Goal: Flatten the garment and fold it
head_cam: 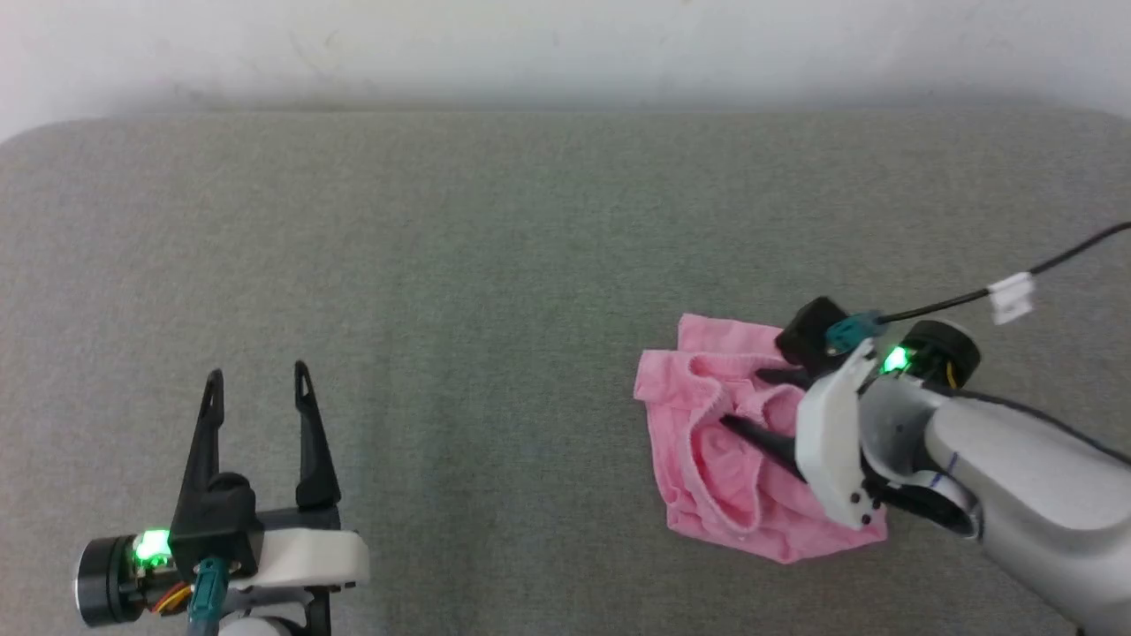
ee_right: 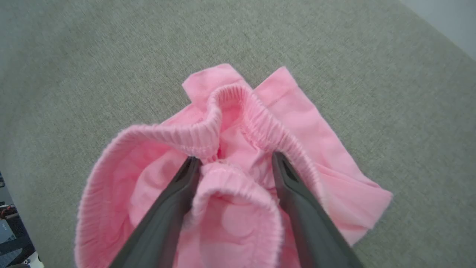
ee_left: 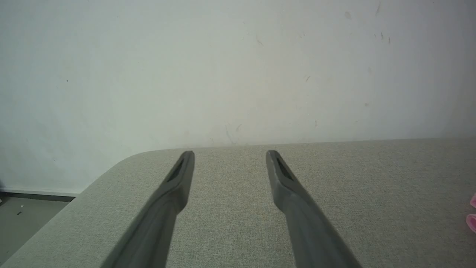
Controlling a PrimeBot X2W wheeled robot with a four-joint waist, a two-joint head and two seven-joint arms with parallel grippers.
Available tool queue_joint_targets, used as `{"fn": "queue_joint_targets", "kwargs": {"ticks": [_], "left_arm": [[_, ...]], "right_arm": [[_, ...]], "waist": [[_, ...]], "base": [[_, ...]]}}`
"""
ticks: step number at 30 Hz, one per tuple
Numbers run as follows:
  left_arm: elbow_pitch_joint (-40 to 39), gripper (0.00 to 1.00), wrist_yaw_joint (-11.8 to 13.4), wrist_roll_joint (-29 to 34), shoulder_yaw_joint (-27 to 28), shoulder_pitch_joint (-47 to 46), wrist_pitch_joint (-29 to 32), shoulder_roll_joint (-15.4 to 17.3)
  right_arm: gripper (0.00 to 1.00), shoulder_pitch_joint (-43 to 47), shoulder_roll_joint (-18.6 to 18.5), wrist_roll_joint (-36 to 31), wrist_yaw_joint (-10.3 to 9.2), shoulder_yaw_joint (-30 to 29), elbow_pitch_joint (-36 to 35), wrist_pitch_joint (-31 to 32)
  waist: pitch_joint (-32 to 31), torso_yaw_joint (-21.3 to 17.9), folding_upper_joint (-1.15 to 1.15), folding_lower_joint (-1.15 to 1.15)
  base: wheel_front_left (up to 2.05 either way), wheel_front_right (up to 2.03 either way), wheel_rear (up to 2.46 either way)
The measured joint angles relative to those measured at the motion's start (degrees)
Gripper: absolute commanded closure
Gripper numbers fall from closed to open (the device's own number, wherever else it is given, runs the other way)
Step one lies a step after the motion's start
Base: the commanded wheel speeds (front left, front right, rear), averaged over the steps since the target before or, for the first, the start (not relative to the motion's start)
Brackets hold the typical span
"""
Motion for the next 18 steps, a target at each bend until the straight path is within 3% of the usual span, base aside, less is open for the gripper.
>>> {"fn": "queue_joint_targets", "kwargs": {"ticks": [5,11,14,18], "left_arm": [[-0.19,0.00,-0.01,0.00,0.26,0.77,0.00,0.13],[-1.20,0.00,-0.05,0.07,0.35,1.87,0.00,0.14],[-1.72,0.00,-0.08,0.07,0.47,2.17,0.00,0.14],[-2.37,0.00,-0.10,0.07,0.57,2.97,0.00,0.14]], "right_arm": [[0.00,0.09,-4.87,0.13,0.00,-4.66,-6.28,-6.14],[0.00,3.32,-8.68,-2.13,0.00,-16.72,-11.56,-13.47],[0.00,7.37,-7.64,-5.50,-0.01,-25.47,-11.39,-18.48],[0.00,15.48,-2.26,-12.35,0.01,-37.32,-9.99,-24.72]], "waist": [[-2.04,-1.80,0.00,0.00],[-3.82,-3.72,0.00,0.00],[-4.53,-4.45,0.00,0.00],[-5.24,-5.10,0.00,-0.01]], "base": [[0.00,0.00,0.00],[0.00,0.00,0.00],[0.00,0.00,0.00],[0.00,0.00,0.00]]}}
